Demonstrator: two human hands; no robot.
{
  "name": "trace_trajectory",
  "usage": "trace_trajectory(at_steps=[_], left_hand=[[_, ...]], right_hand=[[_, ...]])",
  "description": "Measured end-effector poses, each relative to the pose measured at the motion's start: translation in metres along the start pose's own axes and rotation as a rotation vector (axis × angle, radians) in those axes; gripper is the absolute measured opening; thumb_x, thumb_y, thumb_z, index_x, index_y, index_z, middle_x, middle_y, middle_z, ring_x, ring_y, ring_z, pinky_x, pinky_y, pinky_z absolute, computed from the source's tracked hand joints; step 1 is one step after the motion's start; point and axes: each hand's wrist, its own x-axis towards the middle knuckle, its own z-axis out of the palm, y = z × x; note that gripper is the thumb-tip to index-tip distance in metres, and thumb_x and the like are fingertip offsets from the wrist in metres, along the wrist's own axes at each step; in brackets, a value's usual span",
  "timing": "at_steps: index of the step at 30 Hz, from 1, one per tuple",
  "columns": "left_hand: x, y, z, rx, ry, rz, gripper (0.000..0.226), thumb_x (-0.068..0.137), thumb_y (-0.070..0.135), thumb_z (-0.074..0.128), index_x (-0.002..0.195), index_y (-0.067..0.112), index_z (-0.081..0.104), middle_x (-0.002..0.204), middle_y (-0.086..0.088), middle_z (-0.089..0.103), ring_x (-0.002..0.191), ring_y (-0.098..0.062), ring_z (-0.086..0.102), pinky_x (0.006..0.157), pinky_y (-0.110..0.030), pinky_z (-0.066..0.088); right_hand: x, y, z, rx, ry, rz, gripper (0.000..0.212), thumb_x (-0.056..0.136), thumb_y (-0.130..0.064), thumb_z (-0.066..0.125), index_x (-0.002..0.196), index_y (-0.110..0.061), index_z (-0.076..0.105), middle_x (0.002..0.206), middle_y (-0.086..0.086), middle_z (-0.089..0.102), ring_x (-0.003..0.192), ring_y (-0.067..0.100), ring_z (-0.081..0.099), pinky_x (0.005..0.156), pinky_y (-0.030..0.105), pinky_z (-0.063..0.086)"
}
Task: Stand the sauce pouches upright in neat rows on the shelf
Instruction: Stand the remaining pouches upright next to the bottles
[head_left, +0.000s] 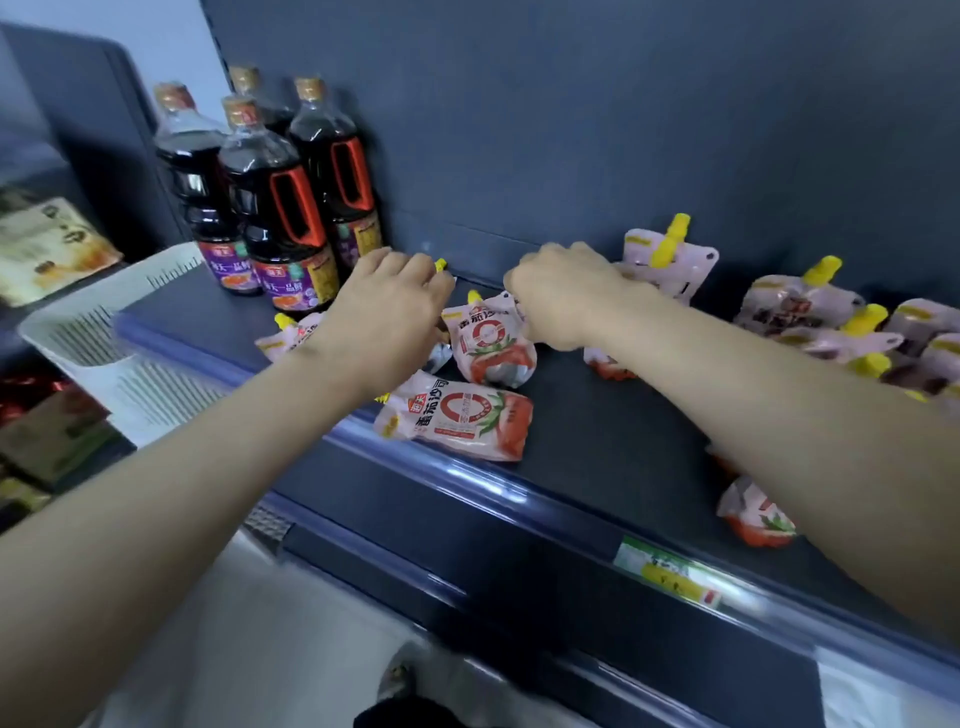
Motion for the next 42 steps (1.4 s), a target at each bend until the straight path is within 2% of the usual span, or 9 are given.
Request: trace_trajectory(at_steps=[8,10,16,19,30,34,36,38,42], left_hand=[[-0.025,-0.019,0.035,-0.046,-0.21,-0.039,0.04,0.084,0.015,0.057,0.122,0.004,0.05,0.118,-0.018,0.055,0.113,-0.037,0.05,0.1,-0.043,0.032],[-0.026,-0.025,0.044,-0.036,-0.245,-0.031,0.037,0.085,0.016,0.057,0.119,0.004,0.051,0.116,-0.017,0.055,0.111,-0.036,0.051,0.098,-0.043,0.034],[-0.028,-0.034,0.07,-0.072,-0.441,-0.068,0.04,0.089,0.035,0.055,0.115,0.004,0.051,0.119,-0.015,0.057,0.116,-0.032,0.049,0.098,-0.043,0.035],[-0.025,-0.034,0.076,-0.187,-0.507,-0.169,0.039,0.089,0.038,0.053,0.107,0.004,0.052,0.114,-0.015,0.06,0.11,-0.032,0.052,0.096,-0.043,0.036],[-0.012,-0.032,0.089,-0.202,-0.614,-0.219,0.054,0.085,0.052,0.053,0.114,0.006,0.054,0.122,-0.011,0.056,0.118,-0.031,0.046,0.1,-0.044,0.032],[-0.014,-0.036,0.083,-0.391,-0.574,-0.292,0.039,0.08,0.048,0.064,0.084,0.012,0.049,0.093,-0.006,0.056,0.09,-0.026,0.05,0.085,-0.038,0.038],[-0.016,-0.039,0.079,-0.599,-0.548,-0.364,0.033,0.077,0.041,0.07,0.075,0.013,0.051,0.079,-0.002,0.054,0.076,-0.021,0.049,0.068,-0.031,0.037],[-0.015,-0.042,0.075,-0.824,-0.516,-0.456,0.026,0.075,0.03,0.074,0.074,0.009,0.057,0.072,0.0,0.054,0.067,-0.018,0.051,0.058,-0.028,0.038],[-0.012,-0.042,0.062,-1.306,-0.428,-0.677,0.019,0.078,0.007,0.071,0.073,0.006,0.052,0.078,-0.013,0.062,0.071,-0.025,0.065,0.065,-0.033,0.059]], right_hand=[[0.033,-0.018,0.034,0.202,-0.161,0.098,0.011,0.082,-0.012,0.053,0.072,-0.012,0.048,0.074,0.003,0.049,0.073,0.029,0.052,0.049,0.026,0.032],[0.044,-0.016,0.039,0.249,-0.18,0.15,0.007,0.084,-0.018,0.055,0.082,-0.012,0.053,0.083,0.006,0.055,0.075,0.028,0.054,0.054,0.027,0.037],[0.075,-0.015,0.067,0.386,-0.246,0.315,0.036,0.088,-0.046,0.055,0.093,-0.011,0.061,0.101,0.011,0.068,0.087,0.029,0.061,0.072,0.032,0.045],[0.087,-0.018,0.077,0.532,-0.283,0.41,0.045,0.088,-0.044,0.058,0.109,-0.004,0.061,0.113,0.014,0.066,0.102,0.031,0.062,0.079,0.032,0.047],[0.104,-0.029,0.072,0.75,-0.296,0.671,0.078,0.082,-0.023,0.071,0.143,0.0,0.028,0.134,0.014,0.054,0.119,0.029,0.056,0.08,0.03,0.044],[0.104,-0.027,0.069,0.929,-0.255,0.791,0.095,0.083,-0.018,0.071,0.15,-0.001,0.005,0.137,0.012,0.053,0.125,0.028,0.053,0.093,0.031,0.045],[0.103,-0.024,0.066,0.993,-0.241,0.823,0.091,0.079,-0.019,0.076,0.148,-0.002,0.019,0.135,0.011,0.055,0.122,0.028,0.056,0.096,0.032,0.046],[0.103,-0.018,0.067,1.094,-0.202,0.809,0.065,0.073,-0.015,0.08,0.13,-0.005,0.05,0.122,0.008,0.065,0.108,0.027,0.065,0.089,0.033,0.053],[0.097,-0.011,0.064,1.287,-0.125,0.791,0.044,0.067,-0.003,0.081,0.108,-0.003,0.066,0.107,0.011,0.072,0.093,0.028,0.071,0.085,0.041,0.058]])
